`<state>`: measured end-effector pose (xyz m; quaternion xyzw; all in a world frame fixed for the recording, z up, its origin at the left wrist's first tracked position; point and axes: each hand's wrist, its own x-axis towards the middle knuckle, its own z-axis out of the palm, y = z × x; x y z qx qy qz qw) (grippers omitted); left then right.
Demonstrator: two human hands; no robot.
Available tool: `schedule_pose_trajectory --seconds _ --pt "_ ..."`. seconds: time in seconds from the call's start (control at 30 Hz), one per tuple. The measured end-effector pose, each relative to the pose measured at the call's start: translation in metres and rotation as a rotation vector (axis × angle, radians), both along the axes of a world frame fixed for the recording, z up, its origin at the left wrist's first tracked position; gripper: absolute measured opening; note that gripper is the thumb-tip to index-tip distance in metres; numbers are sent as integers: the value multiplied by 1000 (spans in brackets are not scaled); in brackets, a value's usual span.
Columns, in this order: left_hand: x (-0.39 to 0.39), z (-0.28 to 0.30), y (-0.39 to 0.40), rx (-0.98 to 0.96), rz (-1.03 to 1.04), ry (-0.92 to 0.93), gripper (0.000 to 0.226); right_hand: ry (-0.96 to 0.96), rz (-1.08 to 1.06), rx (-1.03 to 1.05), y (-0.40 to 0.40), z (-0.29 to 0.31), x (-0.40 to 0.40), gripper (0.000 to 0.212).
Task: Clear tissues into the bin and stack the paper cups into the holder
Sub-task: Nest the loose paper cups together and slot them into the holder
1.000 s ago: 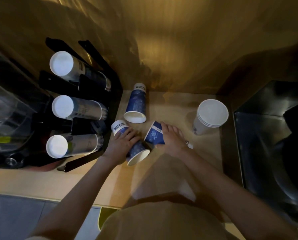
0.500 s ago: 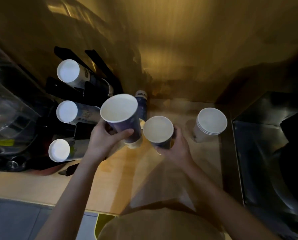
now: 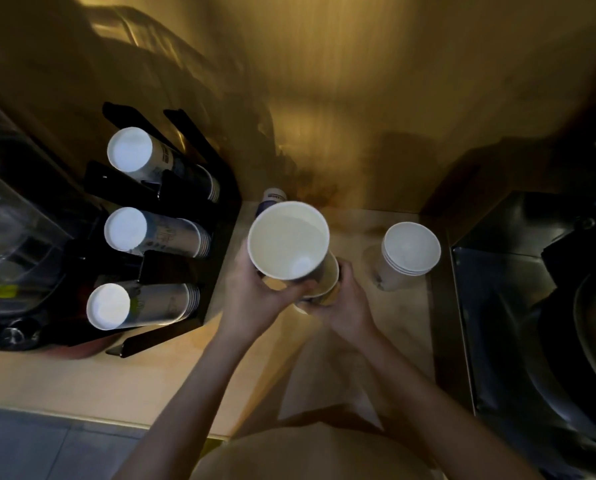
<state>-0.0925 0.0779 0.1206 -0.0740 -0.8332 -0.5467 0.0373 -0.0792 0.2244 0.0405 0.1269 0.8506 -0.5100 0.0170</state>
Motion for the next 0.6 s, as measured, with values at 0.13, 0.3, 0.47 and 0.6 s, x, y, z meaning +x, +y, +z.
schedule_pose_trajectory --seconds 0.13,0.3,0.47,0.6 --pt "-1 -29 10 -81 -19 -40 91 2 22 4 0 1 -1 79" --pt "-6 -49 12 -153 -16 -103 92 -20 37 23 0 1 -4 74" --pt "-7 -47 9 -133 -87 -175 104 -18 116 11 3 -1 -10 76" --pt "-3 -48 9 -162 21 -197 116 -86 217 -83 6 0 -13 82"
